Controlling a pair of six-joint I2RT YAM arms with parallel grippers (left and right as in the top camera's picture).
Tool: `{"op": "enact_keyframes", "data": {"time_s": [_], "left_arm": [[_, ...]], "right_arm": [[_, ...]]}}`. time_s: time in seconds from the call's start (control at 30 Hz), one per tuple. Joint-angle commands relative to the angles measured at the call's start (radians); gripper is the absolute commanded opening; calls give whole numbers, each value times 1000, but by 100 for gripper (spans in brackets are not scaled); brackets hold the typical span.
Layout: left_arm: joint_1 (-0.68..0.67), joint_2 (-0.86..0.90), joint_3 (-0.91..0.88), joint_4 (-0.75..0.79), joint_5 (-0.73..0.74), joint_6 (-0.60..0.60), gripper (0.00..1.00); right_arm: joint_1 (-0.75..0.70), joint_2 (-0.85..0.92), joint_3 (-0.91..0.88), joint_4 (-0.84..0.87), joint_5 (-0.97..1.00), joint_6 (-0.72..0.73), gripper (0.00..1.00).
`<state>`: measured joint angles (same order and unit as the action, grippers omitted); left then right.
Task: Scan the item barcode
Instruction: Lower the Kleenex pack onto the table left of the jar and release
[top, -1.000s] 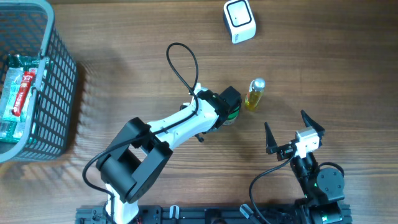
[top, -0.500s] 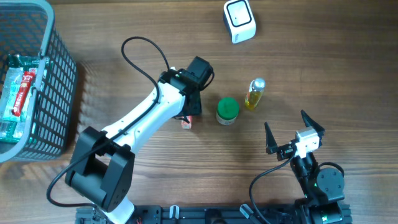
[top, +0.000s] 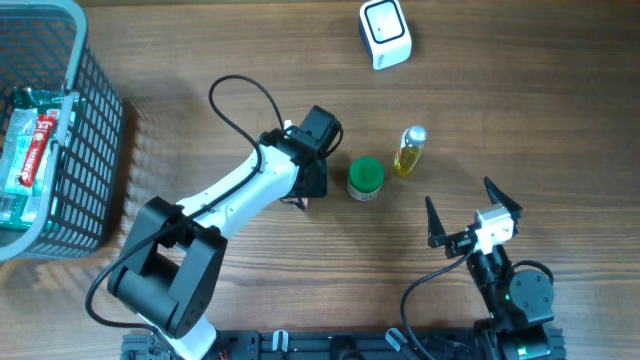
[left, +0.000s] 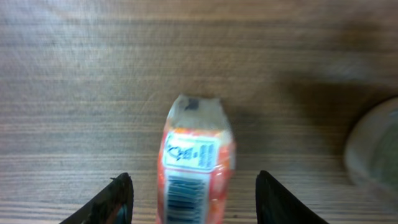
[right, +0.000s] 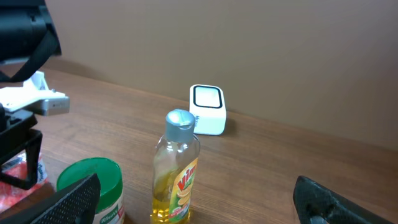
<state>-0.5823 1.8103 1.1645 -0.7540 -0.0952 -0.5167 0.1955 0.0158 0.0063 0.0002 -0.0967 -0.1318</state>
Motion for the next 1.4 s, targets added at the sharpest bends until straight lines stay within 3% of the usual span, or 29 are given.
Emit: {"op": "enact_keyframes", "data": {"time_s": [0.0, 0.1, 0.13, 0.2, 0.27, 0.4, 0.67, 0.77, 0.9, 1.37], "left_arm": [[2, 15, -58, 56, 5, 12, 48], [2, 15, -67, 71, 5, 12, 25], [2, 15, -67, 72, 5, 12, 13], [2, 15, -67, 73, 5, 12, 6], [2, 15, -67, 74, 5, 12, 9], [-14, 15, -66, 74, 31, 11, 25], [-82, 15, -59, 94, 31, -8, 26], [-82, 15, -51, 97, 32, -19, 17], [-82, 15, -41, 97, 31, -19, 15], [-118, 15, 21, 89, 58, -101, 19]], "right_arm": [[-1, -5, -1, 4, 2, 1, 100], [-1, -5, -1, 4, 2, 1, 100], [-1, -5, -1, 4, 2, 1, 100], [-1, -5, -1, 4, 2, 2, 100], [-1, -5, -1, 4, 2, 1, 99], [-1, -5, -1, 4, 2, 1, 100], [-1, -5, -1, 4, 2, 1, 100], [-1, -5, -1, 4, 2, 1, 100], [-1, -5, -1, 4, 2, 2, 100], [-1, -5, -1, 4, 2, 1, 100]]}}
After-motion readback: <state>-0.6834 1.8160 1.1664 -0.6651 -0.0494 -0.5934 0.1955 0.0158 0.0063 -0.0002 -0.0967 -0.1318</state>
